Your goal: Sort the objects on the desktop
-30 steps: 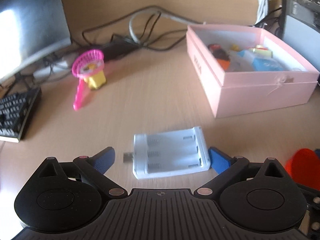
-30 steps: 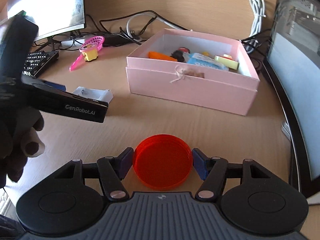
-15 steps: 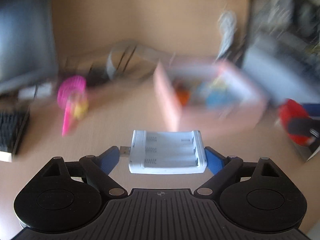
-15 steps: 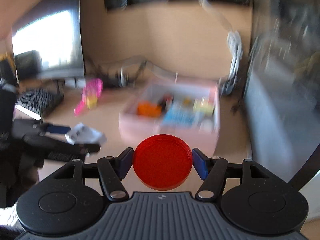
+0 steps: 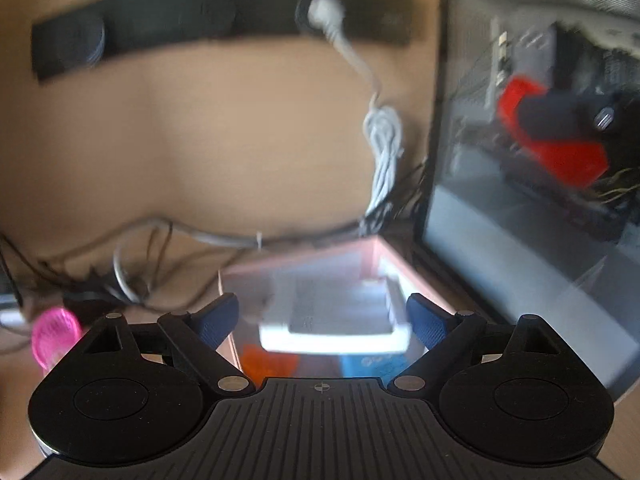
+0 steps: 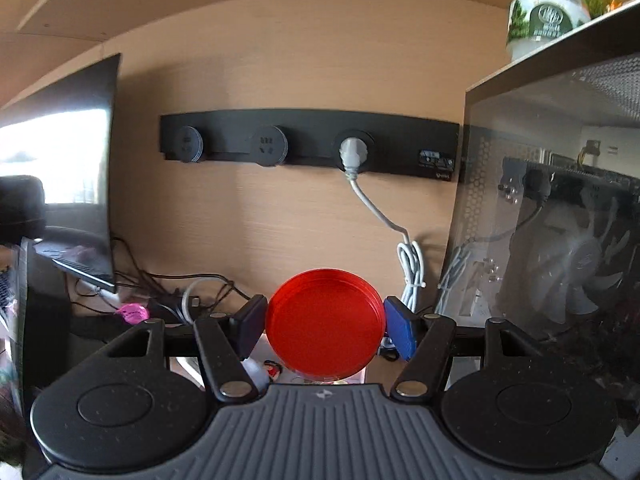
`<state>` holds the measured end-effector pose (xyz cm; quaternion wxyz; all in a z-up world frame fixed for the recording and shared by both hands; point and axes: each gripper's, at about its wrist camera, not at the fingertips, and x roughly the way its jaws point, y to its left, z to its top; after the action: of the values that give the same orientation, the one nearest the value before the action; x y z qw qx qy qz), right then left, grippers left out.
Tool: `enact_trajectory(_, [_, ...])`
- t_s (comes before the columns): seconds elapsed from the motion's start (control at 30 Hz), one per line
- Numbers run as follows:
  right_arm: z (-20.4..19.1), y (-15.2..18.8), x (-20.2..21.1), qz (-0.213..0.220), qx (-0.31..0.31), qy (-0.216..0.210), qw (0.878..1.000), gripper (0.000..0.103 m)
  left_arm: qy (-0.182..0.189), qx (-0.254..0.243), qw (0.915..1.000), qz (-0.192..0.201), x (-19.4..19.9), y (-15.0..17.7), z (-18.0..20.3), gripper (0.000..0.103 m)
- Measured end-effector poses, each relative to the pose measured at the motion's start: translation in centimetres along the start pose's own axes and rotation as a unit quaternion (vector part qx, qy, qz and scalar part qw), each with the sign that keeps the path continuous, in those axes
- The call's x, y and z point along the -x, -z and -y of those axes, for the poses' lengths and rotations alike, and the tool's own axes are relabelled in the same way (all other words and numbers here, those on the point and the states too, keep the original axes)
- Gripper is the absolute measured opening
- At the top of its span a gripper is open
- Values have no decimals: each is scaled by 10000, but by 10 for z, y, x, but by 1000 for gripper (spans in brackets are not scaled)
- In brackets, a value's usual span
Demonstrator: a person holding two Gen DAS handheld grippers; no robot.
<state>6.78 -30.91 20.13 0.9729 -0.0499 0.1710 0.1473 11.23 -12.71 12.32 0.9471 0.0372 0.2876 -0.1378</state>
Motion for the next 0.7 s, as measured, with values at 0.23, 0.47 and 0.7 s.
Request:
enact_trajectory(0.23, [10, 0, -41, -387, -387, -24, 9985, 64, -234, 425, 9975, -520, 21, 48, -30, 100])
enact_trajectory(0.47, [-11, 16, -119, -1073, -750, -154, 9913, 64, -548, 1231, 9852, -1062, 54, 96, -79, 100])
enact_trajectory(0.7, [-19, 26, -167, -1253, -932, 63, 9877, 78, -1315, 1774, 9690, -1107, 96, 123, -134, 101])
